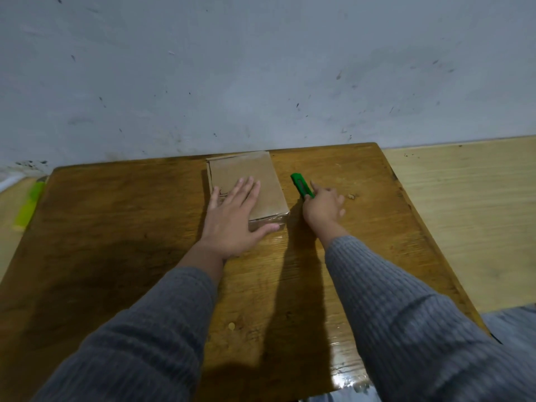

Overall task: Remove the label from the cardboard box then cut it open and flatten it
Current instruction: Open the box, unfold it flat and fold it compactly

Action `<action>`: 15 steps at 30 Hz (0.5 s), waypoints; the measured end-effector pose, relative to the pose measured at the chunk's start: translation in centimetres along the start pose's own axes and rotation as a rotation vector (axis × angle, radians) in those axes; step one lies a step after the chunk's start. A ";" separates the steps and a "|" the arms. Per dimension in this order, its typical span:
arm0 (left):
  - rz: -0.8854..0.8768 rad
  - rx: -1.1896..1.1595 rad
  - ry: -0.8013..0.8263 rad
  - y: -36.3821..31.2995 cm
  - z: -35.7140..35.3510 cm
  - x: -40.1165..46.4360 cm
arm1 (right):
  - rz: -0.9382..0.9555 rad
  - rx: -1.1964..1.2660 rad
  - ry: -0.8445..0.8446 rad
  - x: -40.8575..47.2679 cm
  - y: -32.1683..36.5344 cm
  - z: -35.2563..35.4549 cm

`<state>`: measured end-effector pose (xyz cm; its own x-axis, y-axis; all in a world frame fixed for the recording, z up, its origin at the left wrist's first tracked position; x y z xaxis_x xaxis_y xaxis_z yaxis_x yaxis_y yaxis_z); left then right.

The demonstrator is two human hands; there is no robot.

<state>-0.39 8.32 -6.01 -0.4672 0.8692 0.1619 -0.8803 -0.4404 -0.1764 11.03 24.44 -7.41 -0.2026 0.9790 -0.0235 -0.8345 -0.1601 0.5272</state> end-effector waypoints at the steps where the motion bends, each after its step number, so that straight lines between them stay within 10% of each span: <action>1: 0.046 -0.091 -0.010 0.0 0.4 0.0 | 0.036 0.005 -0.011 -0.3 0.7 0.3; 6: 0.249 -0.206 -0.188 2.5 2.4 0.4 | 0.375 0.070 0.029 -2.7 6.0 0.7; 15: 0.347 -0.197 0.084 6.5 1.2 -2.6 | 0.606 -0.281 0.195 -7.4 8.4 -2.5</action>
<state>-4.97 2.95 -6.38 -0.7181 0.6957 -0.0181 -0.6355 -0.6662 -0.3902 4.23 15.54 -4.97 -0.7413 0.6700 0.0395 -0.6406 -0.7239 0.2563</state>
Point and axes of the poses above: each hand's wrist, its own x-axis towards the middle knuckle, its own z-axis out of the back of the hand, y = z × x, the point moved 5 cm from there along x, towards the middle knuckle, and after that the axes turned 12 degrees about -y, right-handed, at the moved point
